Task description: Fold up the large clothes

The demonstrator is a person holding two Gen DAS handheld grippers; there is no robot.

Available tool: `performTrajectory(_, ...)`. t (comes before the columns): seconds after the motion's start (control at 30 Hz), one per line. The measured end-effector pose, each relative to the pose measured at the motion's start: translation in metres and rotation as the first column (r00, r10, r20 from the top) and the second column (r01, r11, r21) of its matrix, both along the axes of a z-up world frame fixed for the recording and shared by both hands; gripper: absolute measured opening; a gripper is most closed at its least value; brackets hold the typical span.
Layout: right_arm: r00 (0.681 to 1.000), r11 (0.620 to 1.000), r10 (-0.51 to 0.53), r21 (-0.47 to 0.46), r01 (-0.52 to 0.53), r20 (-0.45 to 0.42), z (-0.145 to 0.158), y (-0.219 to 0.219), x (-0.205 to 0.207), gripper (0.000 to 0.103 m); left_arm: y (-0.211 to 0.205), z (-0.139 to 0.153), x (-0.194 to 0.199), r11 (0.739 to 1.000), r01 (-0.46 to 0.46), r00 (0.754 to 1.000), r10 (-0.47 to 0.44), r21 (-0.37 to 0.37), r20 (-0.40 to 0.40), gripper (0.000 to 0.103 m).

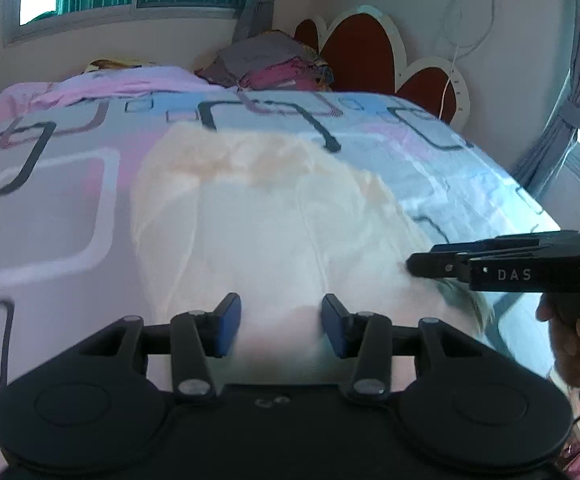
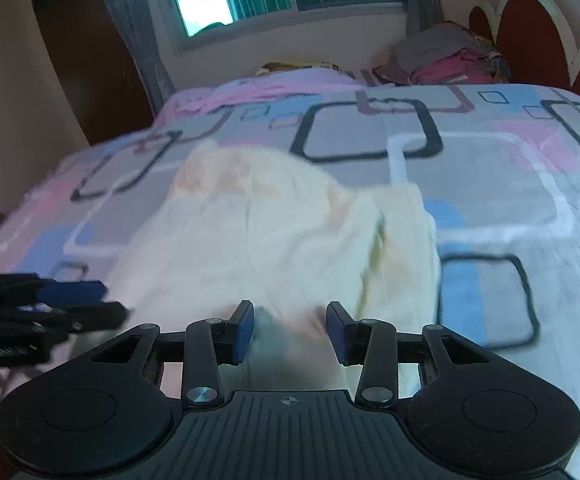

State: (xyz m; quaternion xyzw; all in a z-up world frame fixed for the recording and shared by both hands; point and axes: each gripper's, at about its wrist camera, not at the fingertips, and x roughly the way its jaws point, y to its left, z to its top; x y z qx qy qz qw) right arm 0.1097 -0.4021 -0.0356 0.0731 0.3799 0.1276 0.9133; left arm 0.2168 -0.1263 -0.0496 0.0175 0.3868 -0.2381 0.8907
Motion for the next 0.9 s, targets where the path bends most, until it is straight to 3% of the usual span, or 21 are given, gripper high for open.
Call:
performTrajectory(0.13, 0.998, 1.0, 0.001, -0.002, -0.001, -0.07, -0.032, -0.001, -0.006, 0.041, 0.002, -0.021, -0.011, 1.0, -0.006, 0.999, 0.007, 0.027, -0.036, 0.046)
performTrajectory(0.27, 0.996, 1.0, -0.007, -0.005, 0.006, -0.083, -0.056, 0.001, 0.002, 0.043, -0.007, -0.042, -0.007, 0.998, -0.007, 0.999, 0.01, 0.067, -0.039, 0.046)
performTrajectory(0.4, 0.996, 1.0, 0.008, -0.011, -0.009, -0.091, -0.043, -0.003, 0.003, 0.043, -0.004, -0.035, -0.004, 0.998, 0.001, 0.998, 0.002, 0.062, -0.059, 0.044)
performTrajectory(0.53, 0.998, 0.999, -0.051, 0.002, 0.051, 0.024, -0.005, -0.015, 0.003, 0.043, 0.015, -0.009, -0.001, 0.999, -0.04, 0.999, 0.04, 0.008, 0.008, 0.044)
performTrajectory(0.67, 0.99, 1.0, -0.019, -0.002, 0.02, 0.141, 0.023, -0.001, 0.041, 0.043, 0.03, 0.014, 0.042, 0.995, -0.097, 0.988, 0.098, -0.009, 0.119, 0.044)
performTrajectory(0.73, 0.982, 1.0, 0.004, -0.024, 0.0, 0.19, 0.034, 0.016, 0.073, 0.037, 0.03, 0.024, 0.074, 0.992, -0.121, 0.979, 0.125, -0.034, 0.161, 0.044)
performTrajectory(0.8, 0.983, 0.999, 0.018, -0.032, -0.012, 0.182, 0.038, 0.031, 0.105, 0.027, 0.025, 0.031, 0.11, 0.99, -0.124, 0.978, 0.133, -0.07, 0.161, 0.044)
performTrajectory(0.9, 0.988, 0.999, 0.038, -0.028, -0.034, 0.147, 0.036, 0.046, 0.151, 0.023, 0.007, 0.031, 0.151, 0.992, -0.092, 0.985, 0.103, -0.081, 0.136, 0.044)
